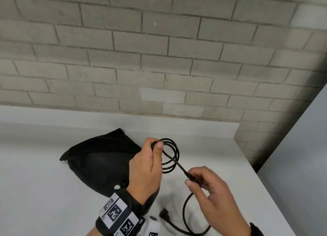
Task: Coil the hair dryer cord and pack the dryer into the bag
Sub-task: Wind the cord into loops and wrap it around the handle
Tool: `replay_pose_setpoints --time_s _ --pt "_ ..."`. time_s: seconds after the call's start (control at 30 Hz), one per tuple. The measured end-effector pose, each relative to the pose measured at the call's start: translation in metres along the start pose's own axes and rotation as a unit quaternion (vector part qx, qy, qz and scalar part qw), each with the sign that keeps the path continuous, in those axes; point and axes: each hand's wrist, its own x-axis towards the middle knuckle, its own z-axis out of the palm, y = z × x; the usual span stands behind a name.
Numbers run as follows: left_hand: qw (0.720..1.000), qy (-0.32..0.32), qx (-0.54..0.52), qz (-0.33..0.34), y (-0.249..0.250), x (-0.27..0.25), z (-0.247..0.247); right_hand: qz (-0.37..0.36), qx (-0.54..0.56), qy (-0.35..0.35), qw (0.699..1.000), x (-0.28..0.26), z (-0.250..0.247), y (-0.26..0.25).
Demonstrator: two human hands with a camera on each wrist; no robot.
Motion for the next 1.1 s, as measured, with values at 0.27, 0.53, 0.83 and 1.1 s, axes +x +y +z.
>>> replay_pose_setpoints --time_s 0.27,0.53,0.83,1.1 --pt "0.998 -0.019 0.018 0.059 0.007 -0.007 0.006 -0.111 0.022 0.073 0.991 0.036 -0.037 -0.041" --pt "0.988 -0.033 0.074 0.131 0.012 -0.004 0.006 -0.065 0.116 0.03 0.991 0.078 -0.034 -0.046" --pt "0.988 -0.016 0.077 0.135 0.011 -0.006 0.006 0.031 0.198 0.031 0.979 0.095 -0.015 -0.024" --pt "0.988 -0.012 0.06 0.143 0.011 -0.008 0.008 0.155 0.292 0.014 0.944 0.085 0.001 0.013"
